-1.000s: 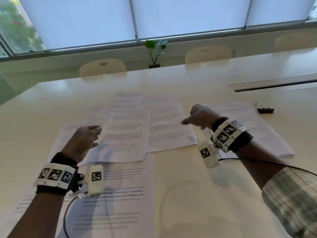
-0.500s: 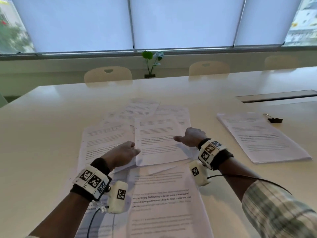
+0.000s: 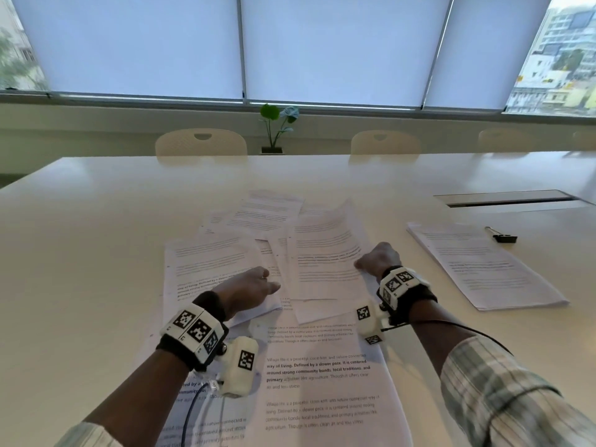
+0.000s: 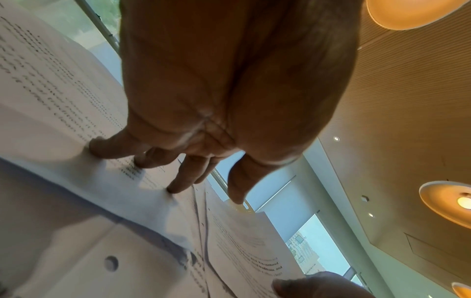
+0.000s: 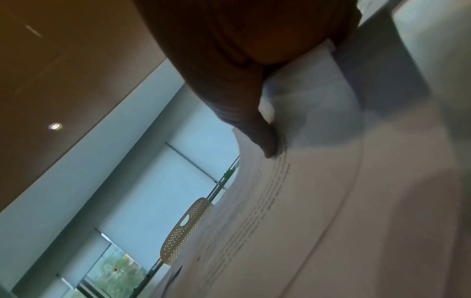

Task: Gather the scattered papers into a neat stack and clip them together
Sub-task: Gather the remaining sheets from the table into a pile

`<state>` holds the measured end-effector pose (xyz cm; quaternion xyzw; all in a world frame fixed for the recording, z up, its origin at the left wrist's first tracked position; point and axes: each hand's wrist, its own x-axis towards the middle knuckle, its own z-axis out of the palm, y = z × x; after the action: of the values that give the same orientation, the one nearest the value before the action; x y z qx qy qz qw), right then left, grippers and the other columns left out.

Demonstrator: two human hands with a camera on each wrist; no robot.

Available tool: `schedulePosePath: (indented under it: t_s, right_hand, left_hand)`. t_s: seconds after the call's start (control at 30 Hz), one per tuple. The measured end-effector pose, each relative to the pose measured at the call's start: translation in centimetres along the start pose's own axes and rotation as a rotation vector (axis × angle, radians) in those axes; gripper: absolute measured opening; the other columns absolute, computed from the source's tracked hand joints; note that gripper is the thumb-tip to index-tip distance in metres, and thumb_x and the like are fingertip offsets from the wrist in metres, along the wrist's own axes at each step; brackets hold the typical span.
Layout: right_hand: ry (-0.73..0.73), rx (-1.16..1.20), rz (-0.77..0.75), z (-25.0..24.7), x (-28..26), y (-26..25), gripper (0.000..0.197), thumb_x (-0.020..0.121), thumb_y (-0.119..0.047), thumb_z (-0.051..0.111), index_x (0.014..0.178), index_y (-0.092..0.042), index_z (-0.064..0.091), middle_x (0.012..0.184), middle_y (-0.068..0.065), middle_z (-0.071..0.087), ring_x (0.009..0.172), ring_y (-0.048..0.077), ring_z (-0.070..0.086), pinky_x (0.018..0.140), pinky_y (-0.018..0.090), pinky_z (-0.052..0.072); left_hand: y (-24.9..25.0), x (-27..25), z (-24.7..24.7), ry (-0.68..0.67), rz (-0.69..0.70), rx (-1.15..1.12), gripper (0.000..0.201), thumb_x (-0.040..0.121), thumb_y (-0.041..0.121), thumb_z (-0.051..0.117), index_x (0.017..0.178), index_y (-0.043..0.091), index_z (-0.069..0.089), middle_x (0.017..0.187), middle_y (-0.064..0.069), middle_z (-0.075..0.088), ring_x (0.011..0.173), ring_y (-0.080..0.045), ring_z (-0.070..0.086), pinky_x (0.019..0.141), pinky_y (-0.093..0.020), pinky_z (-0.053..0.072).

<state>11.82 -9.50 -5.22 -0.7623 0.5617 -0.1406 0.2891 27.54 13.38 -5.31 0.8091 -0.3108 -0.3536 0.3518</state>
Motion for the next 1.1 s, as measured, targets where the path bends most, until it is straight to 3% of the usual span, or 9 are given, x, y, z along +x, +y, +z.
schedulePosePath:
  t_s: [0.1, 0.23, 0.33, 0.43, 0.53, 0.7, 0.83, 0.93, 1.1]
  right_hand:
    - [0.116, -0.116, -0.056, -1.4, -0.4, 0.3, 0.032, 0.081, -0.018, 0.071, 0.107, 0.000, 0.066, 0.116, 0.023, 0.067, 0.106, 0.039, 0.064, 0.080, 0.035, 0.050]
    - [0.213, -0.007, -0.199, -4.4, -0.6, 0.4, 0.036, 0.075, -0.021, 0.079, 0.105, -0.003, 0.067, 0.110, 0.020, 0.071, 0.100, 0.036, 0.066, 0.082, 0.035, 0.051]
    - [0.193, 0.338, -0.240, -6.3, -1.7, 0.4, 0.034, 0.072, -0.015, 0.083, 0.102, -0.006, 0.070, 0.101, 0.014, 0.074, 0.089, 0.030, 0.070, 0.078, 0.032, 0.058]
    - [0.006, 0.691, -0.270, -7.0, -4.2, 0.0, 0.032, 0.076, -0.004, 0.080, 0.106, -0.003, 0.068, 0.095, 0.008, 0.074, 0.074, 0.018, 0.073, 0.059, 0.021, 0.059]
    - [-0.130, 0.836, -0.314, -6.3, -6.6, -0.7, 0.034, 0.077, -0.001, 0.078, 0.109, -0.002, 0.068, 0.092, 0.005, 0.077, 0.076, 0.018, 0.076, 0.067, 0.028, 0.061]
    - [-0.184, 0.908, -0.379, -4.2, -9.3, -1.9, 0.026, 0.081, -0.005, 0.076, 0.106, -0.003, 0.069, 0.098, 0.010, 0.076, 0.086, 0.025, 0.075, 0.074, 0.033, 0.061]
    - [-0.198, 0.542, -0.285, -3.1, -10.4, -1.2, 0.040, 0.089, -0.043, 0.066, 0.092, -0.003, 0.066, 0.089, 0.009, 0.069, 0.081, 0.027, 0.066, 0.069, 0.037, 0.055]
    - [-0.257, -0.173, -0.314, -1.6, -12.7, 0.7, 0.057, 0.086, -0.057, 0.063, 0.115, -0.008, 0.062, 0.112, 0.010, 0.061, 0.105, 0.027, 0.059, 0.083, 0.034, 0.048]
    - [-0.392, -0.284, -0.846, 1.4, -18.2, 0.0, 0.048, 0.086, -0.047, 0.068, 0.128, -0.027, 0.060, 0.139, -0.002, 0.054, 0.131, 0.019, 0.046, 0.112, 0.036, 0.036]
  left_hand:
    - [0.0, -0.1, -0.6, 0.015, -0.003, -0.059, 0.049, 0.094, 0.028, 0.059, 0.137, 0.008, 0.048, 0.135, -0.009, 0.057, 0.123, -0.026, 0.052, 0.110, -0.044, 0.039]
    - [1.0, -1.1, -1.2, -0.043, 0.064, -0.104, 0.023, 0.100, 0.027, 0.050, 0.105, 0.010, 0.064, 0.107, -0.005, 0.067, 0.099, -0.021, 0.060, 0.089, -0.035, 0.047]
    - [2.0, -1.9, -1.8, 0.003, 0.177, -0.170, 0.044, 0.095, 0.048, 0.050, 0.109, 0.009, 0.063, 0.111, -0.003, 0.060, 0.096, -0.017, 0.058, 0.080, -0.031, 0.047]
    - [3.6, -2.2, -2.6, 0.075, 0.250, -0.297, 0.074, 0.064, 0.081, 0.059, 0.099, 0.016, 0.056, 0.107, -0.005, 0.053, 0.097, -0.021, 0.052, 0.085, -0.036, 0.046]
    - [5.0, -2.4, -2.7, 0.045, 0.296, -0.560, 0.060, 0.079, 0.058, 0.068, 0.115, 0.011, 0.066, 0.114, -0.009, 0.071, 0.106, -0.030, 0.066, 0.092, -0.047, 0.052]
    - [4.5, -2.7, -2.4, 0.228, 0.429, -0.681, 0.037, 0.086, 0.000, 0.066, 0.123, 0.000, 0.062, 0.110, -0.010, 0.073, 0.098, -0.025, 0.072, 0.088, -0.036, 0.057]
    - [2.8, -3.7, -4.6, 0.385, 0.480, -0.512, 0.034, 0.086, 0.001, 0.066, 0.120, 0.004, 0.063, 0.102, -0.004, 0.073, 0.089, -0.018, 0.072, 0.086, -0.038, 0.058]
    - [1.0, -4.7, -7.2, 0.464, 0.479, -0.529, 0.034, 0.087, 0.000, 0.065, 0.121, 0.003, 0.062, 0.105, -0.009, 0.072, 0.093, -0.025, 0.071, 0.087, -0.041, 0.057]
    - [-1.4, -6.6, -10.7, 0.562, 0.452, -0.545, 0.033, 0.088, 0.003, 0.064, 0.120, 0.008, 0.064, 0.105, -0.003, 0.072, 0.096, -0.024, 0.071, 0.088, -0.041, 0.057]
